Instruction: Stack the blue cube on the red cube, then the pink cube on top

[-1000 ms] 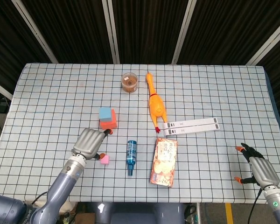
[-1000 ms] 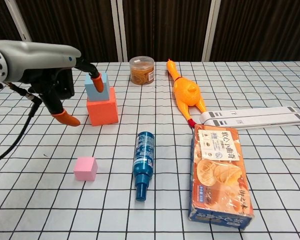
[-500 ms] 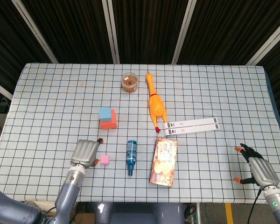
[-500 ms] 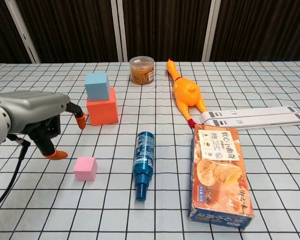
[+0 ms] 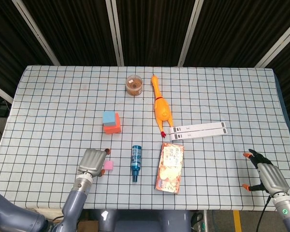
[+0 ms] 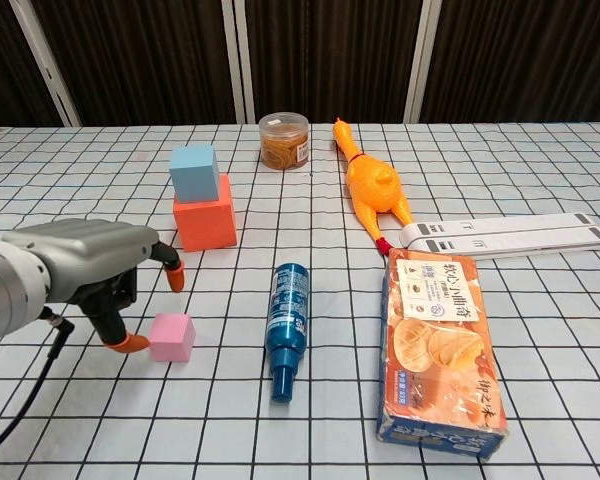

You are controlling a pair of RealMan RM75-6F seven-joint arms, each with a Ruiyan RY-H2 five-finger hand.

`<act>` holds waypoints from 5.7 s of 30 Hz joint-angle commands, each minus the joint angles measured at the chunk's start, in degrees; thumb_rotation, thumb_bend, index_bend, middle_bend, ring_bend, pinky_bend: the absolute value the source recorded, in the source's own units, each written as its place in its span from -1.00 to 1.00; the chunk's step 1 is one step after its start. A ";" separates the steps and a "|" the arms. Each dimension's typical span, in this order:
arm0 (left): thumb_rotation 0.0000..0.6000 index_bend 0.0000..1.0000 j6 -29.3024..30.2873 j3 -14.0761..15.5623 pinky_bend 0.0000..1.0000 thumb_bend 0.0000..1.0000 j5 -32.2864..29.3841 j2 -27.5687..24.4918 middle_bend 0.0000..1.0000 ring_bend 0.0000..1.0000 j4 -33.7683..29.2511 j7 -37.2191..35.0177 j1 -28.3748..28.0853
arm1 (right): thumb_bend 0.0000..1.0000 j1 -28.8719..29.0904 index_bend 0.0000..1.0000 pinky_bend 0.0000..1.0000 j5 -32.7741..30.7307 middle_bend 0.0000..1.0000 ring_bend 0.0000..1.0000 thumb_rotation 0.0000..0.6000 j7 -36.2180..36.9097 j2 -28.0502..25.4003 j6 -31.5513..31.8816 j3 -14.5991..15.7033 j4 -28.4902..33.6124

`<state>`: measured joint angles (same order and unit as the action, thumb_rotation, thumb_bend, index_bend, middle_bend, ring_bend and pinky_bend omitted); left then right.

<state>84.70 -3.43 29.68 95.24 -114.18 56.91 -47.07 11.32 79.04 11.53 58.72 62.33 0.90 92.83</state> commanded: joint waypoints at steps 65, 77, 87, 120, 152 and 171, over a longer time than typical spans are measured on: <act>1.00 -0.13 1.79 -0.74 0.75 -0.11 5.49 4.31 1.00 0.70 2.39 4.76 3.14 | -0.92 0.18 -0.67 -0.75 0.40 -0.93 -0.86 1.00 2.57 -0.21 -0.76 0.21 -0.64; 1.00 -0.13 14.00 -14.29 0.75 -0.11 2.34 -3.16 0.99 0.70 -12.79 12.27 0.19 | -0.92 0.27 -0.67 -0.75 0.34 -0.93 -0.86 1.00 1.63 -0.15 -0.82 0.30 -0.17; 1.00 -0.13 23.22 -34.84 0.74 -0.11 -10.16 -4.83 0.99 0.70 -18.68 19.56 -7.95 | -0.92 0.46 -0.67 -0.75 0.35 -0.93 -0.86 1.00 1.20 -0.06 -1.23 0.44 0.17; 1.00 -0.13 -5.69 -28.23 0.69 -0.11 -19.54 -15.59 0.98 0.69 3.94 10.81 -11.11 | -0.92 1.01 -0.67 -0.75 -1.55 -0.93 -0.86 1.00 1.26 0.62 -3.31 0.27 -1.22; 1.00 -0.15 -11.06 -20.72 0.69 -0.11 -19.75 -10.81 0.98 0.69 13.88 1.94 -16.06 | -0.92 0.65 -0.66 -0.75 -1.22 -0.93 -0.86 1.00 2.21 0.14 -2.61 0.14 -1.22; 1.00 -0.15 -9.89 -20.24 0.69 -0.11 -22.30 -10.78 0.98 0.69 14.29 1.48 -17.66 | -0.92 0.74 -0.66 -0.75 -0.97 -0.93 -0.86 1.00 2.07 0.25 -2.72 0.21 -1.24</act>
<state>74.82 -23.68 7.39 84.47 -99.89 58.40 -64.72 12.05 78.07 13.61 58.97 59.61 1.11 91.58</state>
